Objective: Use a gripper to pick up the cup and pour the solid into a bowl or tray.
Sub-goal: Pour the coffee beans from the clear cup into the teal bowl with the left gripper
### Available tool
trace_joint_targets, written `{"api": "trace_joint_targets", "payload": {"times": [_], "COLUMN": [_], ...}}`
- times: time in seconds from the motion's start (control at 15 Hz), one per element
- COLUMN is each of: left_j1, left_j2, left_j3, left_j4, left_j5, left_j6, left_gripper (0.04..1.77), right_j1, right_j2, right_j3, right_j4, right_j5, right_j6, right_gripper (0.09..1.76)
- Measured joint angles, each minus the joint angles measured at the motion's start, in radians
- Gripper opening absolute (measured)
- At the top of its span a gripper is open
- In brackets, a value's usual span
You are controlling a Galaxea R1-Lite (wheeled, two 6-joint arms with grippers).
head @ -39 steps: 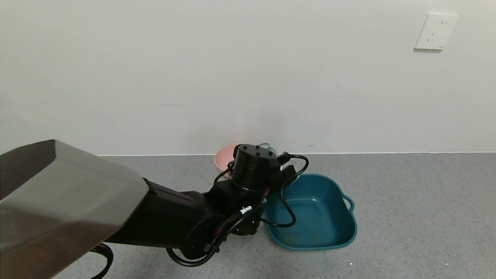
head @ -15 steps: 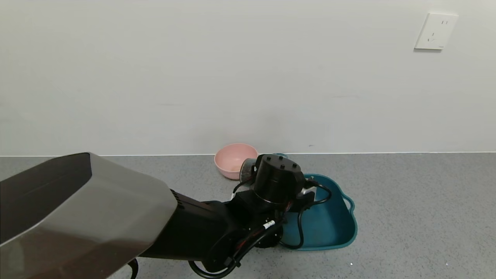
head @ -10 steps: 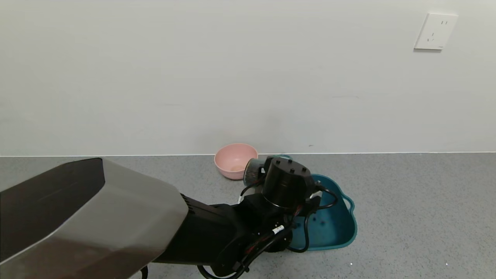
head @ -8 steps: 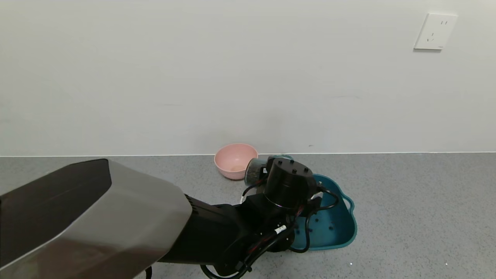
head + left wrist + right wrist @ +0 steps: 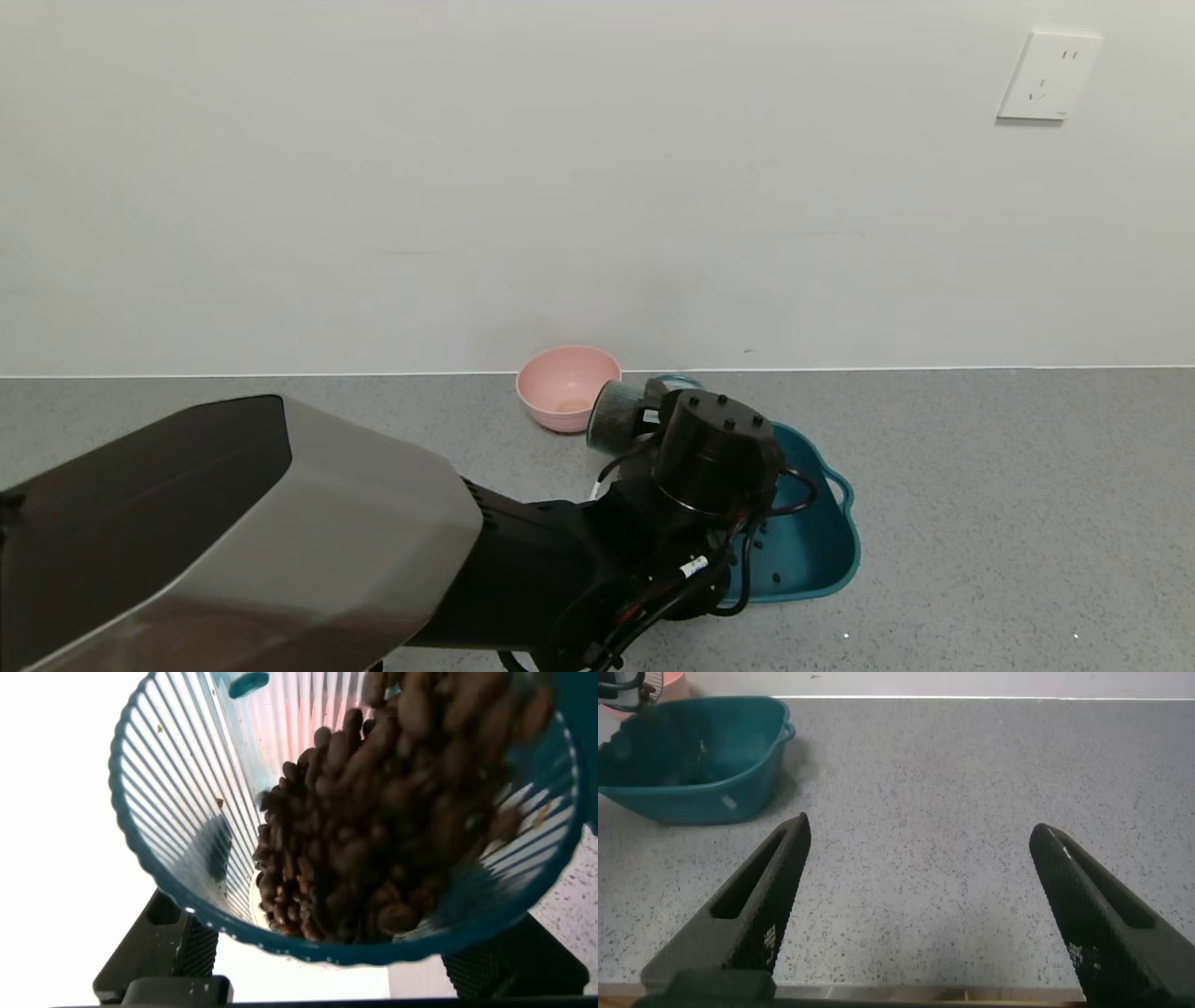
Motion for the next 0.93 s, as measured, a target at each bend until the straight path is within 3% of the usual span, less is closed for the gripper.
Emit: {"api": "trace_joint_targets", "payload": {"times": [0.27,0.93], "left_j1": [-0.016,-0.018], "left_j2": [0.001,0.002], "left_j3": [0.003,0.009], "left_j4": [0.0,-0.005], "left_j5": [0.048,0.051], "left_j6": [0.01,0.011], "left_gripper": [1.3,1.3], "right_j1": [0.0,0.0], "right_j2": [0.0,0.0], "right_j3": [0.0,0.0], "right_j4": [0.0,0.0], "right_j5": [0.0,0.0], "right_j6": [0.0,0.0], "right_gripper": [1.71,1.71]}}
